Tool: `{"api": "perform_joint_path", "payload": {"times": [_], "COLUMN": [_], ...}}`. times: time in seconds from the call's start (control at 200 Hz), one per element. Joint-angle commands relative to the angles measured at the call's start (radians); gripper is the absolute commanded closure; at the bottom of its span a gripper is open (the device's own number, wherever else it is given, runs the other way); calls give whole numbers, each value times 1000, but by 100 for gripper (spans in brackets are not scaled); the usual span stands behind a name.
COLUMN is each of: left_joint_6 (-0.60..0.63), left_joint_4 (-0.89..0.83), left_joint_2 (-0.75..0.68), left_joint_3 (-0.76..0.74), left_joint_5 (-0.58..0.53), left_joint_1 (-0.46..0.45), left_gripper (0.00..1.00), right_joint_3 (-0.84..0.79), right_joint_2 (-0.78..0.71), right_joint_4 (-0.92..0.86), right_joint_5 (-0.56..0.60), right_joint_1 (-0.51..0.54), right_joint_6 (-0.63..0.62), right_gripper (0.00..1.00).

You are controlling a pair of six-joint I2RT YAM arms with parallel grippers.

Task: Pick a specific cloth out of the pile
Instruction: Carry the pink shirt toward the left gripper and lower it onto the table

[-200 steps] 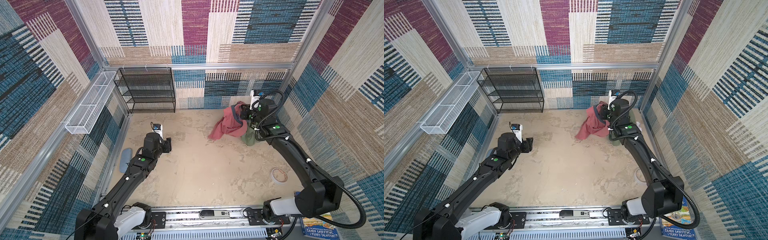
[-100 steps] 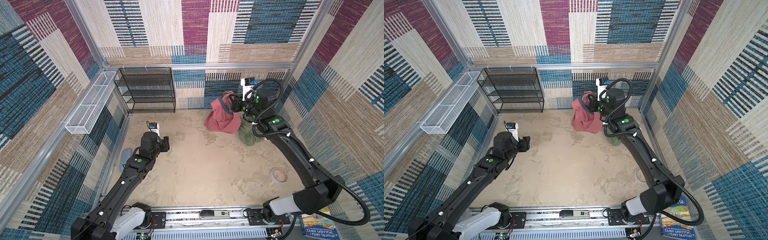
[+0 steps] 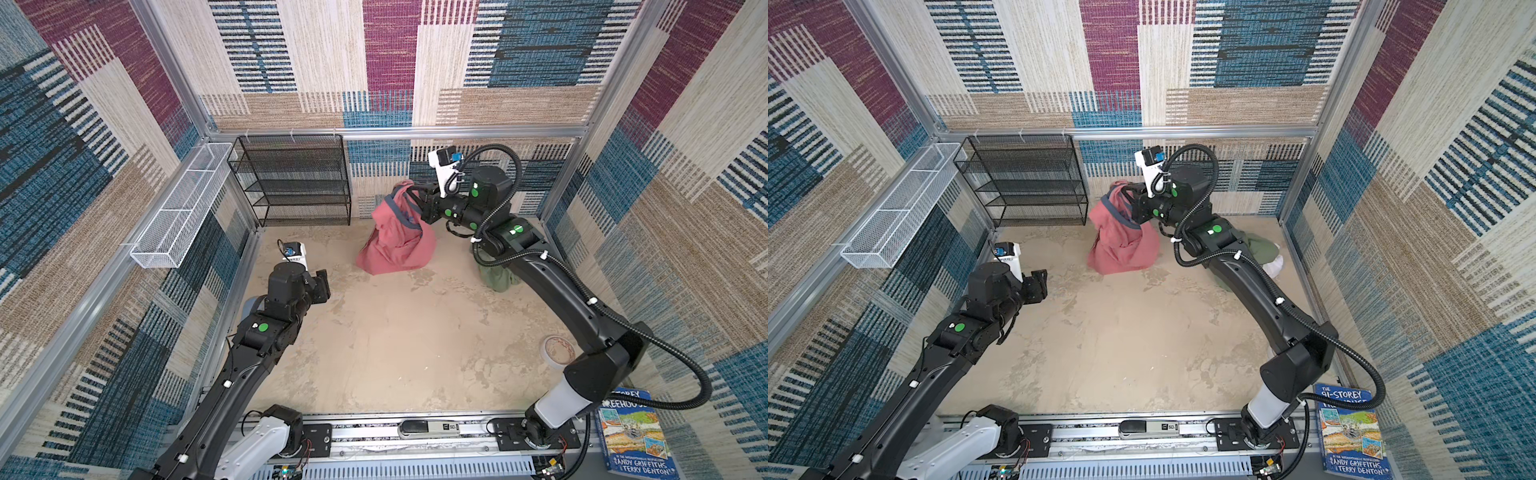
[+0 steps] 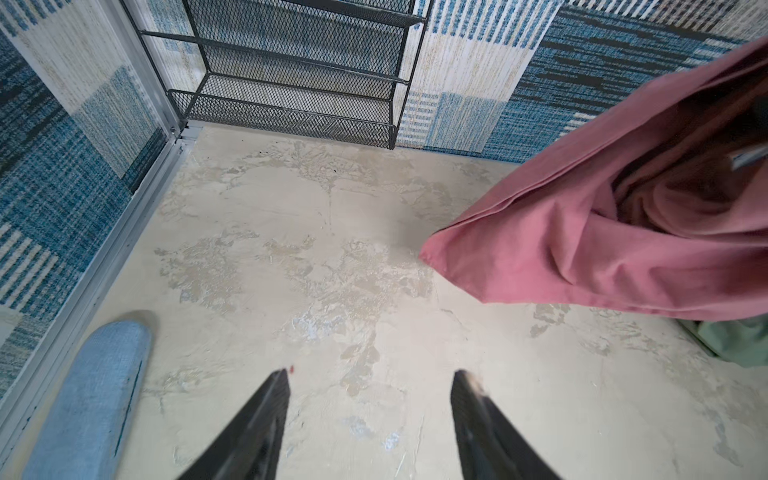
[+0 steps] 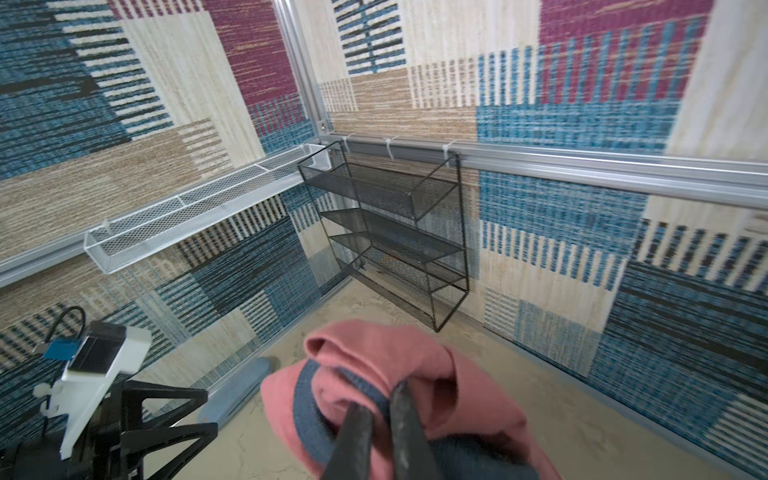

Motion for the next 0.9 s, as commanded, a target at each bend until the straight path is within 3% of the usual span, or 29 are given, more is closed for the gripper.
{"api": "perform_joint_path", "payload": {"times": [0.0,0.341,0.611,0.796,0.896], "left_joint_6": [-47,-30,-12,-16,-20], "left_joint_4": [-61,-190,-251,-251,-248], "left_joint_2": [-24,-123,-162,-155,-145], "left_joint_3": [17,99,111,105,105], "left_joint_5": [-3,-6,-44,-46,-37], "left_joint_1": [1,2,1,1,1], "left_gripper": [35,35,35,35,35], "right_joint_3": [83,340,381,431,410], "right_joint_2": [62,317,514,649,668], "right_joint_4": [22,-8,83,37,36], "right_joint_5": [-55,-144,-253,-223,-192], "right_joint_1": [51,184,201,208,209], "right_joint_6": [-29,-33,58,69,67], "right_gripper": [100,100,100,100,89]}}
